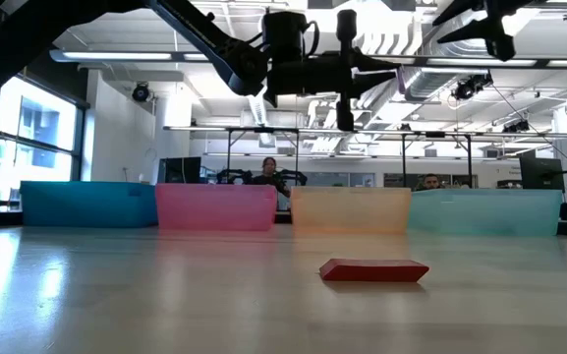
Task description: Sort crayons/erasers/pens/pencils in bins
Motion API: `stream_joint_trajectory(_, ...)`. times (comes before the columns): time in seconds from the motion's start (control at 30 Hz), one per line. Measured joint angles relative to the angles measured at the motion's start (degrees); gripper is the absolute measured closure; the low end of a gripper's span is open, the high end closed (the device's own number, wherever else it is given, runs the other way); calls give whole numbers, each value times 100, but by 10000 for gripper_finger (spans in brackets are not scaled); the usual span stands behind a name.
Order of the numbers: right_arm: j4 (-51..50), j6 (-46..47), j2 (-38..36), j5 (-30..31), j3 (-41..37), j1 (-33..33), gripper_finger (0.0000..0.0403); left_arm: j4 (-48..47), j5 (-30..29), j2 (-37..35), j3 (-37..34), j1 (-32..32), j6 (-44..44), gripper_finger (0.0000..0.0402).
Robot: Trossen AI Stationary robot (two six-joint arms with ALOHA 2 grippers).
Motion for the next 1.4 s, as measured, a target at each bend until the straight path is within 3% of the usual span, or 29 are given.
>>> stream_joint_trajectory(0.57,348,-17,1219,1386,0,1424,274,473,9,0,0,199,-398,387)
stream_joint_trajectory(1.07,699,-16,1864,2206,0,2098,276,463,9,0,0,190,-301,387)
stream_joint_trajectory(1.2,700,2,2012,2393,0,2260,301,463,9,0,0,190,-301,387)
stream_joint_trajectory(1.4,656,98,2069,2574,-2,2371,387,485,45,-1,0,193,-249,387)
